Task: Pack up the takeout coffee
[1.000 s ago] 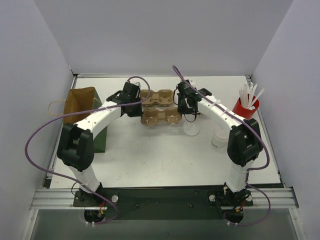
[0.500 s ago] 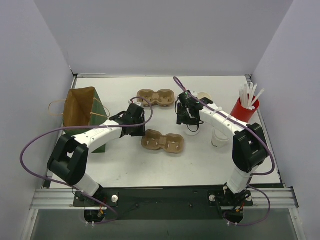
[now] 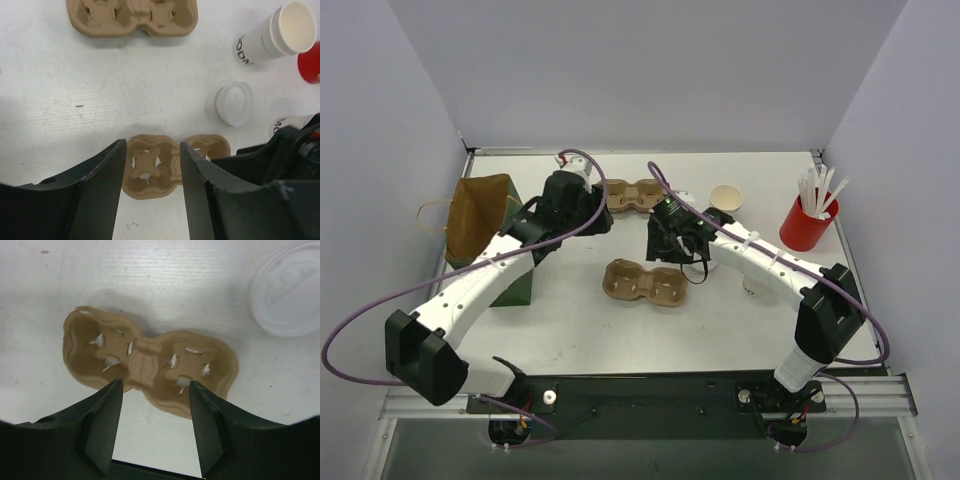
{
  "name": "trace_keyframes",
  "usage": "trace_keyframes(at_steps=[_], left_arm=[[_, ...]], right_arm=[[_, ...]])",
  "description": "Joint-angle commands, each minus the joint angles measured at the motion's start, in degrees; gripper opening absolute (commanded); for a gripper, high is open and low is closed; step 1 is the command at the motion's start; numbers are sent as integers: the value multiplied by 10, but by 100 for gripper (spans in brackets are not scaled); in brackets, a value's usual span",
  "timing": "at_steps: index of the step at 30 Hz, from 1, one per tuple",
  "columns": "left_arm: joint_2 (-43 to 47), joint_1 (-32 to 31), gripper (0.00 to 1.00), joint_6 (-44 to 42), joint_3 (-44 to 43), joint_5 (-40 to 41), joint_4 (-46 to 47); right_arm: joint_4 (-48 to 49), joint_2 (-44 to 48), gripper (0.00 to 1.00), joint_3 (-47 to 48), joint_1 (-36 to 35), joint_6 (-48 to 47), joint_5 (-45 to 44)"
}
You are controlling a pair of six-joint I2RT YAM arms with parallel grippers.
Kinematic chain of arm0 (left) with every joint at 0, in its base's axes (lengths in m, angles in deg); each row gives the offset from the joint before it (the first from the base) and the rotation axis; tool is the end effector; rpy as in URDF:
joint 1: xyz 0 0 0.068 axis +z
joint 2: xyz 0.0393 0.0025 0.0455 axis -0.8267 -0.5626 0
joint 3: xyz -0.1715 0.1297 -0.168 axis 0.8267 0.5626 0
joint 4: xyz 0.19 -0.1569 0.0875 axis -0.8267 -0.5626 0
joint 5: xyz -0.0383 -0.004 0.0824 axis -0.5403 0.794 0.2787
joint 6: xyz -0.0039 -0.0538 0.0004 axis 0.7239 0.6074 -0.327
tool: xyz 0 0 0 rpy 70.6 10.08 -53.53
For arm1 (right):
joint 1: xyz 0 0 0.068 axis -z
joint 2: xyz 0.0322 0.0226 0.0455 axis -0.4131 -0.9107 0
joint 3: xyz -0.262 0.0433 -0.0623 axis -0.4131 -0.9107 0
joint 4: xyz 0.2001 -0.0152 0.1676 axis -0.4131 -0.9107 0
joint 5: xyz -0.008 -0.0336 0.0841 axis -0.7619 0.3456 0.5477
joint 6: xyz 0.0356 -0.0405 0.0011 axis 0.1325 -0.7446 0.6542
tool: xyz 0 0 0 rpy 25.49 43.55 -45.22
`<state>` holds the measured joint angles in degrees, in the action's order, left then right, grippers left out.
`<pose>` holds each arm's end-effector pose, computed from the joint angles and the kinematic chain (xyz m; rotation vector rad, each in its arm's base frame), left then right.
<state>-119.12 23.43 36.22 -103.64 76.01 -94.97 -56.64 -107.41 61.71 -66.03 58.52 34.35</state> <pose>0.2653 -0.1636 0.3291 -0.0076 2.2497 -0.4832 0.2750 0.2409 0.2809 -0.0134 2.4441 0.5797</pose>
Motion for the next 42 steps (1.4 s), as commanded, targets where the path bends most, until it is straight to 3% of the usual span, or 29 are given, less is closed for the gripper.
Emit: trace_keyframes(at_steps=[1,11,26,37,42], left_arm=[[59,41,57,-1,-43,16,-40],[117,113,57,-27,-89,22,-94],[138,153,57,-45,-100,23,-101],[135,185,57,-73,-133,68,-127],[126,207,57,-99,-165,154,-159]], right_arm=[[-24,-13,51,-5,-41,84,-7],[-11,-98,51,3,-59,146,2],[-32,-165,51,46,-60,126,-5],[-51,-195,51,72,-70,87,-4],[-62,-198,50,70,-73,54,-5]])
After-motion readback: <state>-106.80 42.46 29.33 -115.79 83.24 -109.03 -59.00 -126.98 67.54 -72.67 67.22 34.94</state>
